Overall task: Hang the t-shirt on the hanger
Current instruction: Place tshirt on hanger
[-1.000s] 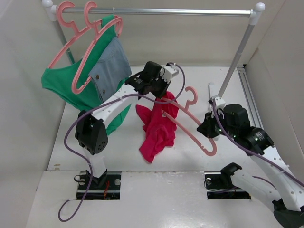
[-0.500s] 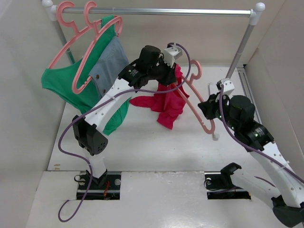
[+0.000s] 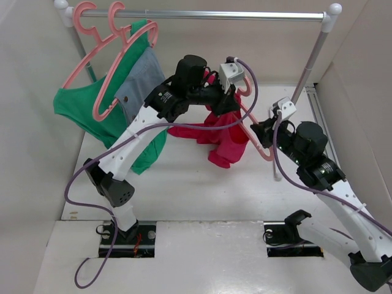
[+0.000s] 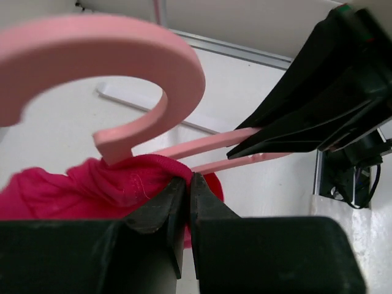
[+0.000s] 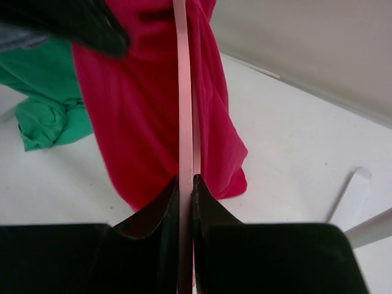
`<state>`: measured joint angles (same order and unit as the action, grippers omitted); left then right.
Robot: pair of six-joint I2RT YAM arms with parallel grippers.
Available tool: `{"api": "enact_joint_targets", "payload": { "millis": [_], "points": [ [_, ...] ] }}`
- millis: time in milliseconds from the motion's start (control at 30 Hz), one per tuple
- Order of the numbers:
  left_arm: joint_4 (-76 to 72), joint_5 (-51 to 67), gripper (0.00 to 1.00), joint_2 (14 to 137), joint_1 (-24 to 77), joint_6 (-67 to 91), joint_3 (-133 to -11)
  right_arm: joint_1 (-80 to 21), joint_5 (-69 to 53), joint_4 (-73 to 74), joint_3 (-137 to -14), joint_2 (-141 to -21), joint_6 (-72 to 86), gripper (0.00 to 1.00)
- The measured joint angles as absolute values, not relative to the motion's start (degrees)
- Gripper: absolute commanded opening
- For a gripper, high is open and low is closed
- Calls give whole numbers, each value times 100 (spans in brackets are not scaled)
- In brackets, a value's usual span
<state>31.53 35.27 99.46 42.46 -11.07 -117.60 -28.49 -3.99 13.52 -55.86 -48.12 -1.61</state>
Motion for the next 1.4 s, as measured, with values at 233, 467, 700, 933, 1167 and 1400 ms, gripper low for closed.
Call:
{"api": "enact_joint_targets", "payload": {
  "millis": [233, 467, 700, 933, 1167, 1400],
  "points": [
    [3577, 3662, 33, 9863, 4204, -2043, -11885, -2370, -1205, 893, -4742, -4512, -320, 0],
    [4036, 3474, 52, 9522, 4211, -3439, -11769, -2320, -1754, 674, -4412, -4152, -414, 0],
    [3835, 3218, 74, 8862, 3935, -4567, -11019, -2318, -2088, 510, -4283, -4069, -434, 0],
    [3194, 3269, 88, 8497, 3701, -5743, -9413, -2318, -2593, 408, -4270, -4154, -432, 0],
    [2783, 3406, 72, 8538, 3701, -6191, -9109, -2318, -3063, 390, -4270, -4250, -432, 0],
    [2936, 3562, 0, 8556, 3699, -6545, -9076, -2279, -3033, 351, -4272, -4252, -489, 0]
  ]
}}
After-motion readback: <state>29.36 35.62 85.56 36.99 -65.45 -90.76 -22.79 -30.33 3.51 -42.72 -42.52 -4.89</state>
